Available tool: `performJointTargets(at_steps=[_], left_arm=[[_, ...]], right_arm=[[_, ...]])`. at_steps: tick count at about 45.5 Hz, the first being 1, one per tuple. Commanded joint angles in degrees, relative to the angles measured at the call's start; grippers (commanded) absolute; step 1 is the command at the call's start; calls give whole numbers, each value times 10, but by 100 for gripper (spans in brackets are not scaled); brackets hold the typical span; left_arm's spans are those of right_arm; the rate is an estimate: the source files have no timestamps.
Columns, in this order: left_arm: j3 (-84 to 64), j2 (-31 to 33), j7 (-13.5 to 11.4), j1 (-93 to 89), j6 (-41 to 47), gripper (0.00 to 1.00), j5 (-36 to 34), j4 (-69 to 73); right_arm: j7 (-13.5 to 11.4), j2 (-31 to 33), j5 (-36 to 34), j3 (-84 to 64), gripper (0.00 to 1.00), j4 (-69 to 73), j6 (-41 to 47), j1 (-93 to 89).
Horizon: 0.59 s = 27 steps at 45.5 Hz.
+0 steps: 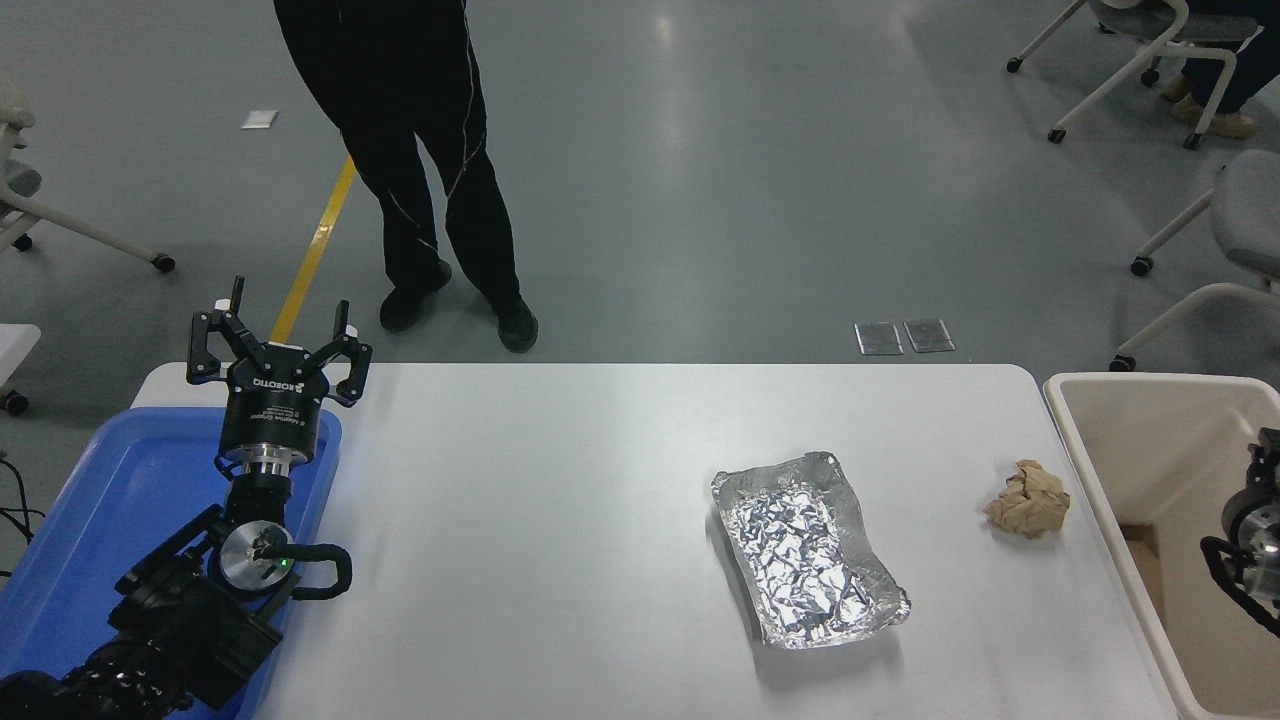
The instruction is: Pick up foil plate and place in dustbin
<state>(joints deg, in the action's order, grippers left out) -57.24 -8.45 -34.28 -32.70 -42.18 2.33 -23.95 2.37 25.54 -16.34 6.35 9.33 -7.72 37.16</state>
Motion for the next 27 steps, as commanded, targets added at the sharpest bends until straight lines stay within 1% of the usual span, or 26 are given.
performJointTargets(at_steps=[1, 27], left_arm=[[3, 2, 1, 0, 0, 99, -2, 0], [4, 2, 0, -2, 0, 99, 0, 0]], right_arm=[[1, -7, 0, 0, 100, -2, 0, 1], [0, -14, 0, -1, 100, -2, 5, 0]])
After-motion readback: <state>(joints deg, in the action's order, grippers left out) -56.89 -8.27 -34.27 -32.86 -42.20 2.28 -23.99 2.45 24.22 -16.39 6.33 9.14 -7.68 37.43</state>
